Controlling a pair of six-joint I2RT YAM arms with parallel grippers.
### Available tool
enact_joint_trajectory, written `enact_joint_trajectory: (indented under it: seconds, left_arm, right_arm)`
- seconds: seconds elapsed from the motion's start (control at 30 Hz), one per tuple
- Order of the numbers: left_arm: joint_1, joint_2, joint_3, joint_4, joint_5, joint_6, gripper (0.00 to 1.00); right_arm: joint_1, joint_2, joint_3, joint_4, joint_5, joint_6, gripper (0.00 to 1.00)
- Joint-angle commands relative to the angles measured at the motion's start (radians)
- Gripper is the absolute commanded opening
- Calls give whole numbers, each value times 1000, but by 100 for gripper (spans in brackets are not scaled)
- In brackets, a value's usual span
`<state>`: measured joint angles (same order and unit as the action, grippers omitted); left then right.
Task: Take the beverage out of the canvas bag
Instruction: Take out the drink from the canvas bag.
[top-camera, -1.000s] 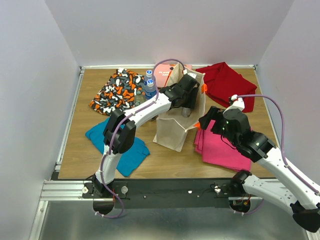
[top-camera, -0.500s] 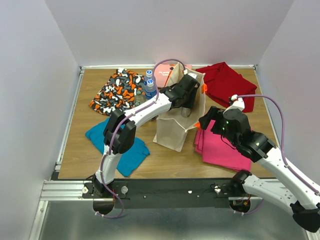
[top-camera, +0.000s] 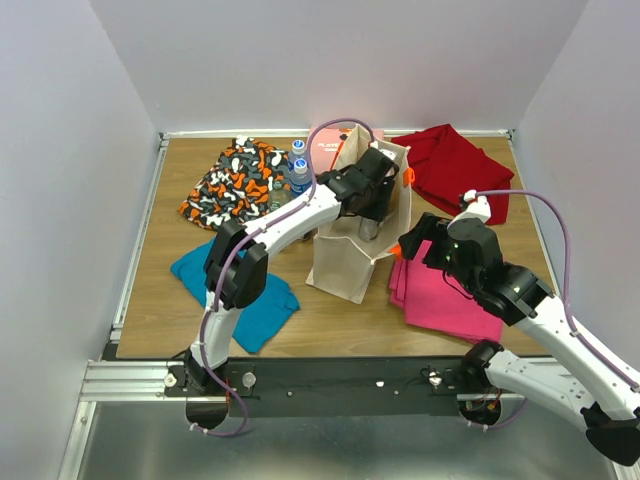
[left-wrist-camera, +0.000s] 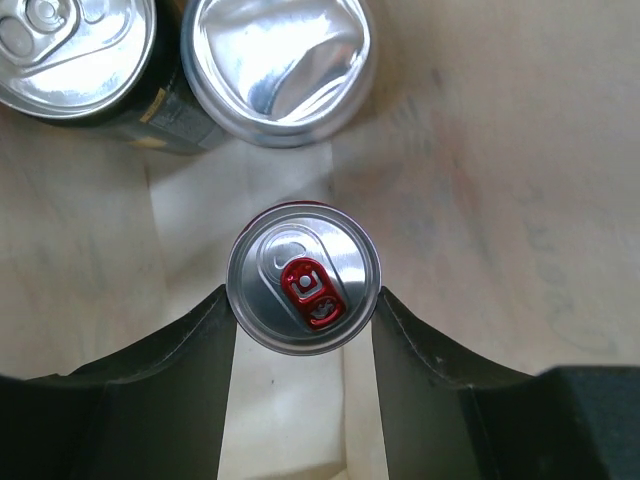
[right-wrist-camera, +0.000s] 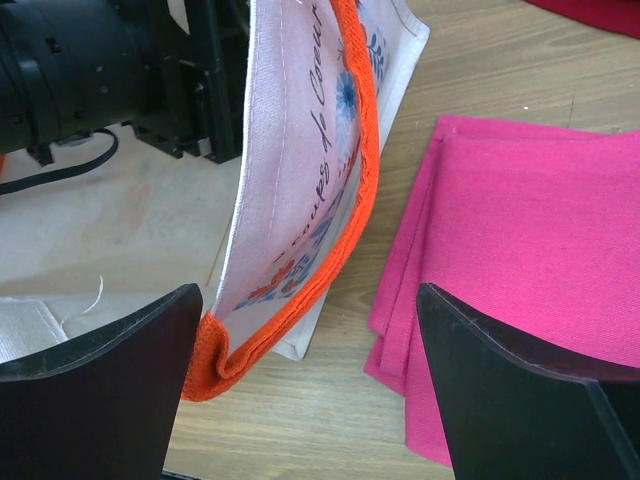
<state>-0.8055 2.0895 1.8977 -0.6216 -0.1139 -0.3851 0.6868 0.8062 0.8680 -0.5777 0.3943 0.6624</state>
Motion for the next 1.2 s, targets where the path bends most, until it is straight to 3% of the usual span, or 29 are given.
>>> enact_joint_trajectory:
  seconds: [0.0, 0.73, 1.17]
  left_arm:
    - [-6, -100, 75, -33, 45, 60, 0]
    - [-6, -158, 110, -75, 25, 120, 0]
    - [-4, -152, -144, 221, -55, 29, 0]
  right_arm:
    - [-1, -12, -9, -17, 26, -7, 96]
    - [-1, -30, -12, -19, 28, -4, 96]
    - [-1, -56, -18, -36, 37, 0, 96]
